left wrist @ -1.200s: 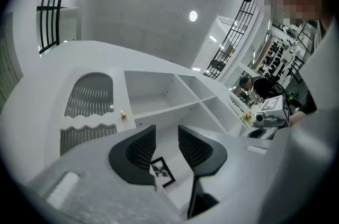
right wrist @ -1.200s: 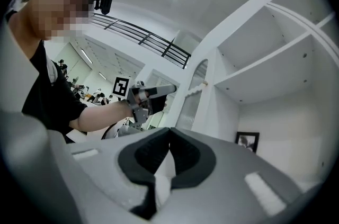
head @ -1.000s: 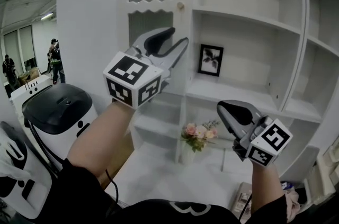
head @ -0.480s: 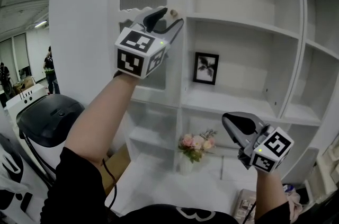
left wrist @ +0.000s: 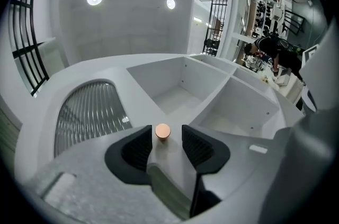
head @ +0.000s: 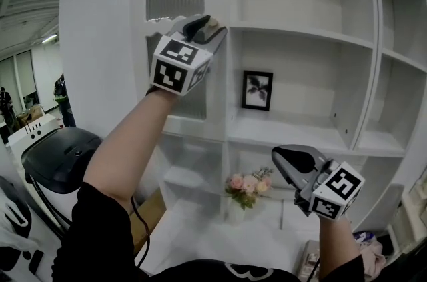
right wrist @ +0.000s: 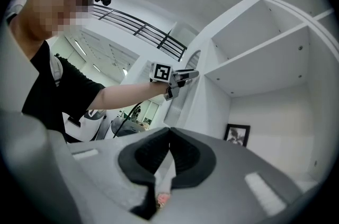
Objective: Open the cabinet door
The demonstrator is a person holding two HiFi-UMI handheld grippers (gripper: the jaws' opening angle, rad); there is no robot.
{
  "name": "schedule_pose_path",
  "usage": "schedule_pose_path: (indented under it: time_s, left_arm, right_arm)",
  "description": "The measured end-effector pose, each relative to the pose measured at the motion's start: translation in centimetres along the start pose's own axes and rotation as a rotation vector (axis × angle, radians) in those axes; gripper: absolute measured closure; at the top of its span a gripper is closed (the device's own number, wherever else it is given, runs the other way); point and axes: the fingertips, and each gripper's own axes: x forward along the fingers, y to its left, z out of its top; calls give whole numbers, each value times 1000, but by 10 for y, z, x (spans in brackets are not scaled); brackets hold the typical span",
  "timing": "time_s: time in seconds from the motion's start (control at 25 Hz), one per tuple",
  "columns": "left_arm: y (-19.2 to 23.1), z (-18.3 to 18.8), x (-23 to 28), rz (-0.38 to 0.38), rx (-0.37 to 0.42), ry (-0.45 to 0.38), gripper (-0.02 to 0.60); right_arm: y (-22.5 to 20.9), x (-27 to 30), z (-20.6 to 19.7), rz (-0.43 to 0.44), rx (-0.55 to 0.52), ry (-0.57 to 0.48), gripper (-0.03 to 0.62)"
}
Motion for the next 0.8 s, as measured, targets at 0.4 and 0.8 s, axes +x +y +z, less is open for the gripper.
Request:
schedule_pose_path:
  time_s: [0.4, 0.8]
  left_arm:
    - [7, -2, 3, 11, -44, 5, 502]
    - [6, -2, 4, -6, -38, 45, 502]
  right_arm:
    - [9, 4, 1, 14, -32, 21, 591]
    - [12, 4, -11, 34, -3, 44, 591]
